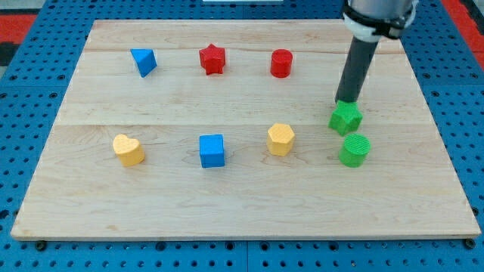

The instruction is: Push the yellow hexagon to the right side of the yellow heart

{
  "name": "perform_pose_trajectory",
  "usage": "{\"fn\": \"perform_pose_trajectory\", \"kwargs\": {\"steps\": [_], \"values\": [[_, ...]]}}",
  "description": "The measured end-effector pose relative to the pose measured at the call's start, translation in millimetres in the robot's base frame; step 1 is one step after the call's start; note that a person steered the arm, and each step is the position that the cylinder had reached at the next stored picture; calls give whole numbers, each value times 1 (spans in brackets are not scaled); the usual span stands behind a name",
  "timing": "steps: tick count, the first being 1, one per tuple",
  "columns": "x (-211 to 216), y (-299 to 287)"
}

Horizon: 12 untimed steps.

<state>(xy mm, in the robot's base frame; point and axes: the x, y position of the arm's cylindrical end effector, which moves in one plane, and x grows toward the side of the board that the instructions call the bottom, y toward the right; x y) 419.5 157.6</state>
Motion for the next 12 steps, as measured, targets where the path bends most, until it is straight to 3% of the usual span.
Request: {"fn": "perform_pose_trajectory", "kwargs": {"steps": [1, 2, 4, 7, 10, 12], "values": [[21, 0], [15, -17], [-3, -101], [69, -97], [124, -50], [133, -107]]}}
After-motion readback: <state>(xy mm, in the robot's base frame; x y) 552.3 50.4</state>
